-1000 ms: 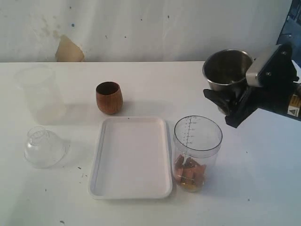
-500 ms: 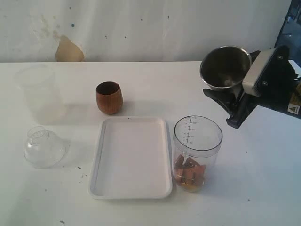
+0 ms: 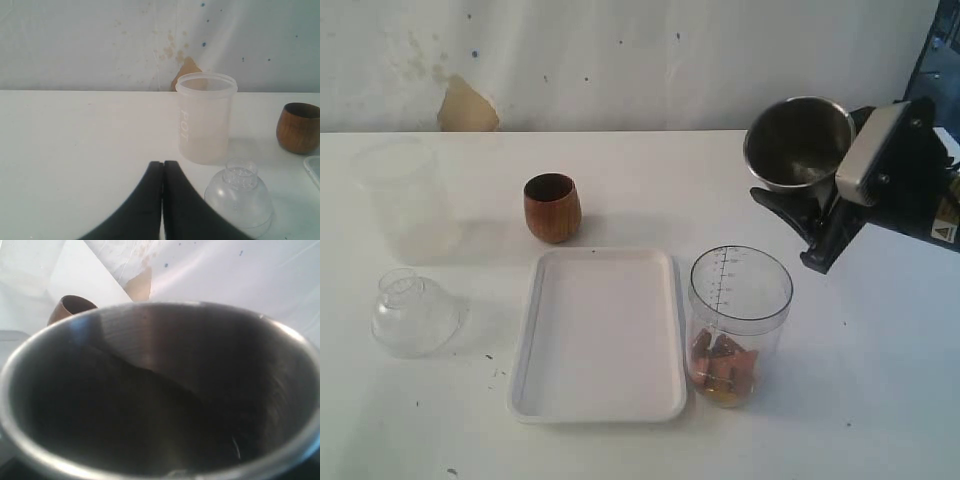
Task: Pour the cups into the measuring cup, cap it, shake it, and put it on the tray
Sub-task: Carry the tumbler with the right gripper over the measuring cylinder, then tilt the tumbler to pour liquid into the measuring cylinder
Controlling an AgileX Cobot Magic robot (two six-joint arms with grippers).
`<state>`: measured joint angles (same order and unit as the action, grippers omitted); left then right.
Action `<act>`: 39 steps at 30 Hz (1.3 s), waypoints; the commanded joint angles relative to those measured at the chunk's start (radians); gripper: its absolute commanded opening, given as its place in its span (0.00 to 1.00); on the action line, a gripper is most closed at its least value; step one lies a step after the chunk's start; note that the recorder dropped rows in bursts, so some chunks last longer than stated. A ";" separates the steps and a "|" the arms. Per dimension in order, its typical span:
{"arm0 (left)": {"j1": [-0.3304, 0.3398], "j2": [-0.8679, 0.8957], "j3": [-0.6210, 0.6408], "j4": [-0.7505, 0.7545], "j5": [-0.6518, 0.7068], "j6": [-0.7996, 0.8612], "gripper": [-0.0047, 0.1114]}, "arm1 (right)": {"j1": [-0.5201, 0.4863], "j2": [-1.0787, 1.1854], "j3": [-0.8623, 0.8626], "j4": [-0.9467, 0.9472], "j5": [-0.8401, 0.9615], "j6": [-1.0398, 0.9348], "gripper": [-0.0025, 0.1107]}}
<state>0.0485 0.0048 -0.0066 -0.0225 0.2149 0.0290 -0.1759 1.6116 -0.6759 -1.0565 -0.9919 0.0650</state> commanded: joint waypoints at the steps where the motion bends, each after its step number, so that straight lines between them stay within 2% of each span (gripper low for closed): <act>1: -0.001 -0.005 0.007 -0.002 -0.011 -0.002 0.05 | -0.004 -0.006 -0.012 0.025 -0.093 -0.009 0.02; 9: -0.001 -0.005 0.007 -0.002 -0.011 -0.002 0.05 | -0.004 -0.006 -0.009 0.024 -0.138 0.003 0.02; 17: -0.001 -0.005 0.007 -0.002 -0.011 -0.002 0.05 | -0.004 -0.006 -0.009 0.019 -0.136 0.160 0.02; 24: -0.001 -0.005 0.007 -0.002 -0.011 -0.002 0.05 | -0.004 -0.060 -0.009 -0.077 0.009 0.185 0.02; 27: -0.001 -0.005 0.007 -0.002 -0.011 -0.002 0.05 | -0.004 -0.084 -0.009 -0.092 0.017 0.227 0.02; 33: -0.001 -0.005 0.007 -0.002 -0.011 -0.002 0.05 | -0.004 -0.087 -0.009 -0.198 0.023 0.160 0.02; 39: -0.001 -0.005 0.007 -0.002 -0.011 -0.002 0.05 | -0.004 -0.087 -0.009 -0.197 0.028 0.129 0.02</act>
<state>0.0485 0.0048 -0.0066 -0.0225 0.2149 0.0290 -0.1759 1.5400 -0.6759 -1.2787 -0.9320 0.2287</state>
